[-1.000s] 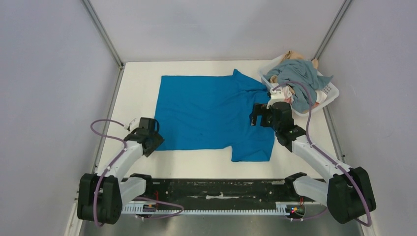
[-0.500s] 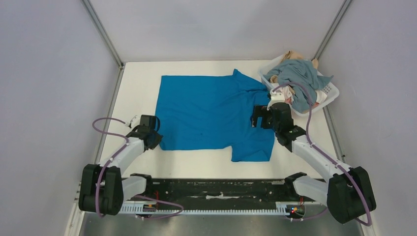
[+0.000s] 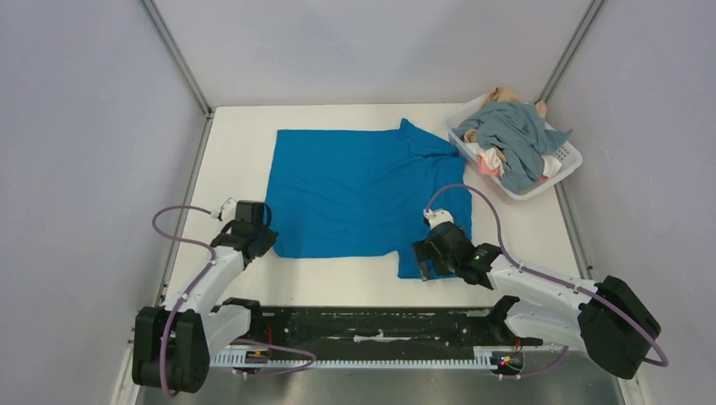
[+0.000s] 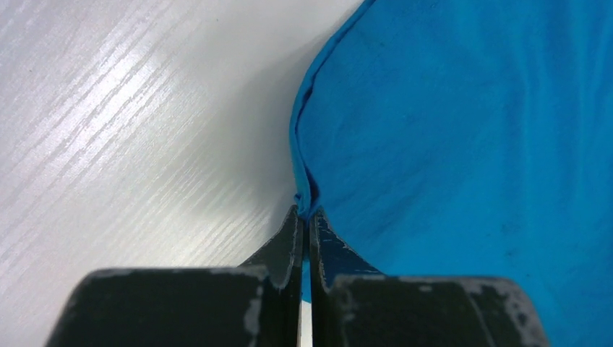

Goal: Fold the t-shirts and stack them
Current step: Grab the side of the flattened tshirt closest away from the robot with both arms

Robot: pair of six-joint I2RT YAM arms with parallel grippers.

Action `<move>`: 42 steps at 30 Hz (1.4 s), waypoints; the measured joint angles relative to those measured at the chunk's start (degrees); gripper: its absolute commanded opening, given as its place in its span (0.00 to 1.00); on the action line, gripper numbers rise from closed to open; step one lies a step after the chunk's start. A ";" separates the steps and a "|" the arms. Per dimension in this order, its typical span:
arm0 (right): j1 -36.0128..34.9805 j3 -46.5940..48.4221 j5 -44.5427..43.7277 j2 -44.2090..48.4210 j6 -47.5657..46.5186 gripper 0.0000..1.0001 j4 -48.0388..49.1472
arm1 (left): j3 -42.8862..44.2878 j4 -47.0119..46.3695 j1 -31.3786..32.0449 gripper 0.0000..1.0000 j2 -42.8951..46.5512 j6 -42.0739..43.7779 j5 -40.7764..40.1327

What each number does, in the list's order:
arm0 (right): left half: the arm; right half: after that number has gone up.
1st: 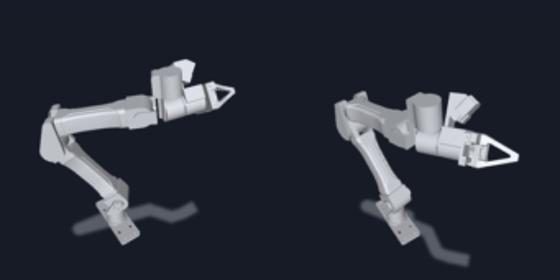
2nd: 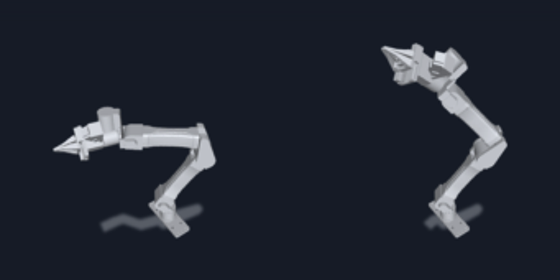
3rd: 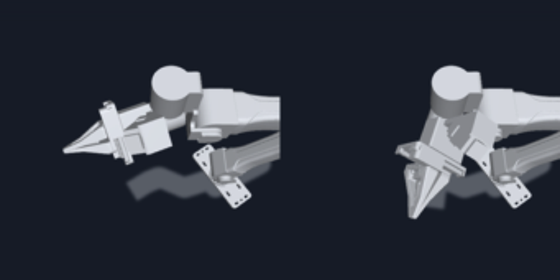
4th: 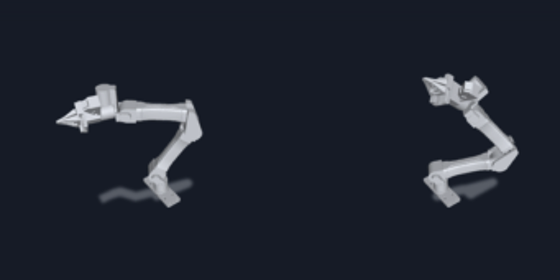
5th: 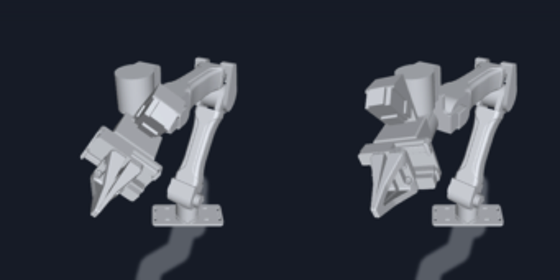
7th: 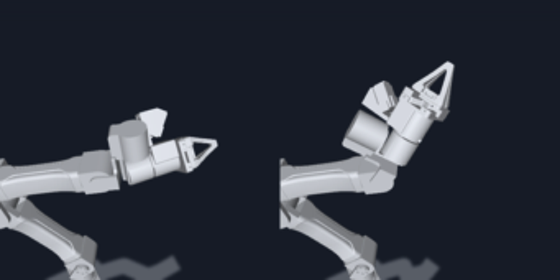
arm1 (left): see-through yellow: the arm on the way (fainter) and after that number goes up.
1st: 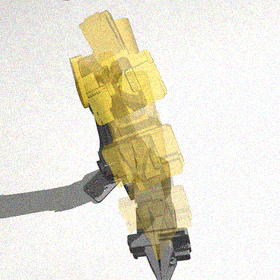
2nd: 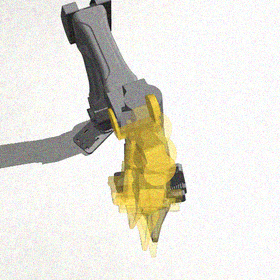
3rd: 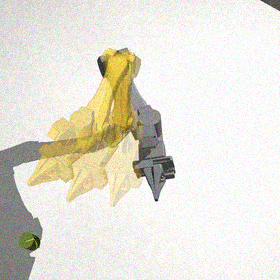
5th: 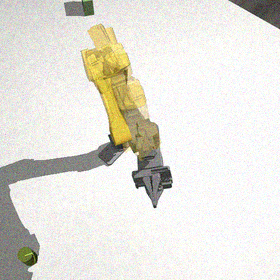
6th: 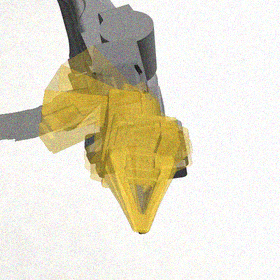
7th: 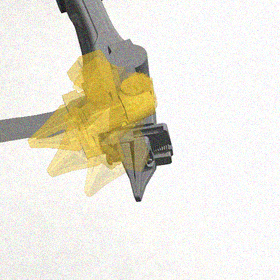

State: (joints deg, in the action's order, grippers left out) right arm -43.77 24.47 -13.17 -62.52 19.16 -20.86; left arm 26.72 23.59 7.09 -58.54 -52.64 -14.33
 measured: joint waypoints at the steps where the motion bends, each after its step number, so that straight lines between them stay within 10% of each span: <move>1: -0.09 -0.37 -0.55 0.70 0.76 0.95 0.28 | -0.48 -0.37 0.00 0.02 0.00 0.00 0.50; 42: -0.63 -2.45 -5.66 8.26 11.58 0.81 -8.57 | -4.28 -0.83 0.00 0.02 8.74 0.17 2.78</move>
State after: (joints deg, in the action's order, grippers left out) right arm -44.40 22.02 -18.83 -54.26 30.74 -29.43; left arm 22.44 22.76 7.09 -49.80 -52.47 -11.55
